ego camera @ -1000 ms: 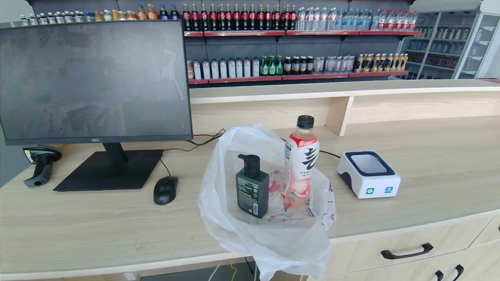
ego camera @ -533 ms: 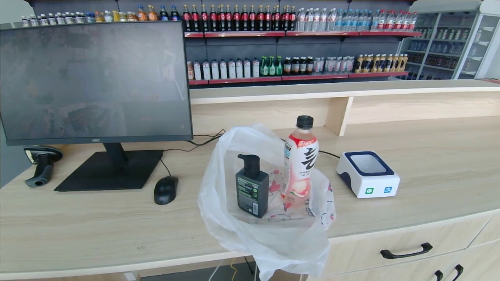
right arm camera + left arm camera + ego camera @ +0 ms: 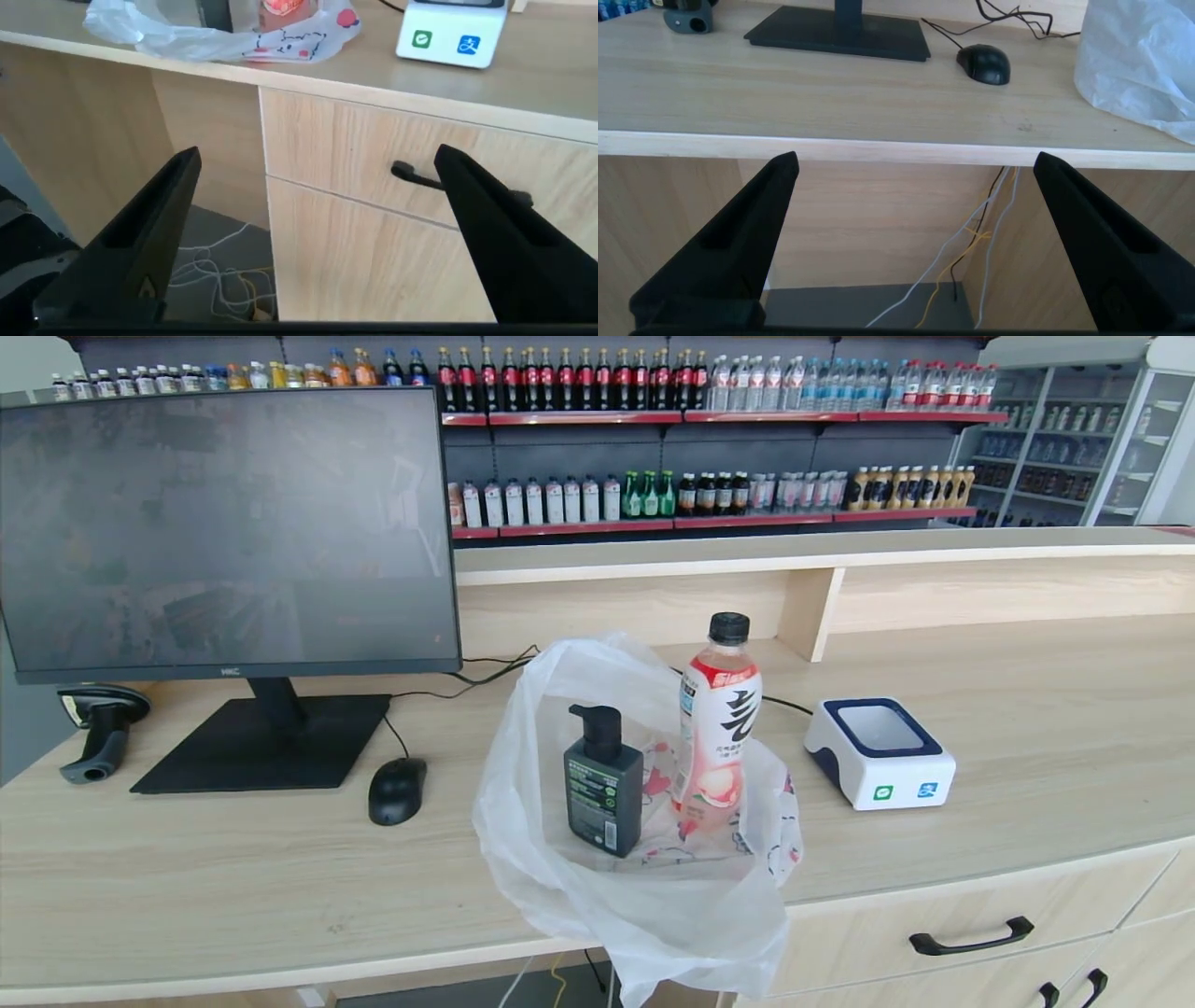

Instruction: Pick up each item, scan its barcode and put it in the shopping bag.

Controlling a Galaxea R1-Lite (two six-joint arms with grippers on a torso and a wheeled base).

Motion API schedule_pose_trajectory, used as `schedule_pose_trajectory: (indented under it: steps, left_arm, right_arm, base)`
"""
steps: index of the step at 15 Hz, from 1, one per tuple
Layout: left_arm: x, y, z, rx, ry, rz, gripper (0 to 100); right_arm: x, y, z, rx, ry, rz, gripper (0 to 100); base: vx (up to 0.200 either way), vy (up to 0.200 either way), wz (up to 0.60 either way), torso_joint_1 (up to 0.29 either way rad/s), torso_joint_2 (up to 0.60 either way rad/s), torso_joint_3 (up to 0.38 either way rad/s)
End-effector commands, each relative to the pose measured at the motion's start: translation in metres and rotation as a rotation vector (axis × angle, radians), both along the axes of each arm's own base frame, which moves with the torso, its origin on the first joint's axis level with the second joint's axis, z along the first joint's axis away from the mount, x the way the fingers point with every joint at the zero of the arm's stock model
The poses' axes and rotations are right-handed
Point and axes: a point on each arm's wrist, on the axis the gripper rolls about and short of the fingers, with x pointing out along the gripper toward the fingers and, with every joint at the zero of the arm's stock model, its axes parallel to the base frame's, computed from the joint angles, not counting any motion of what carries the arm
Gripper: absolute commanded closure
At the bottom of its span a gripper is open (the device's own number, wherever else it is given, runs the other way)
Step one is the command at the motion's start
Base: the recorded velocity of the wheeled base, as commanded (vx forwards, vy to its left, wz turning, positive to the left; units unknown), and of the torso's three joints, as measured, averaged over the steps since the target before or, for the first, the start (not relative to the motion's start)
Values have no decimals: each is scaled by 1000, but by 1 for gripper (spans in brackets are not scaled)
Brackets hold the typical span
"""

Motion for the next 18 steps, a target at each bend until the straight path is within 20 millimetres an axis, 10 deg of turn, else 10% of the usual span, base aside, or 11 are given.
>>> schedule_pose_trajectory:
  steps: [1,18]
  left_arm:
    - [0,0,0,0,1,1,0]
    - [0,0,0,0,1,1,0]
  right_arm:
    - [2,6,1,-35,52,-222,0]
    - [-3,12,0,-20,-1,-491,0]
  base:
    - [0,0,0,0,0,0]
    - [0,0,0,0,0,0]
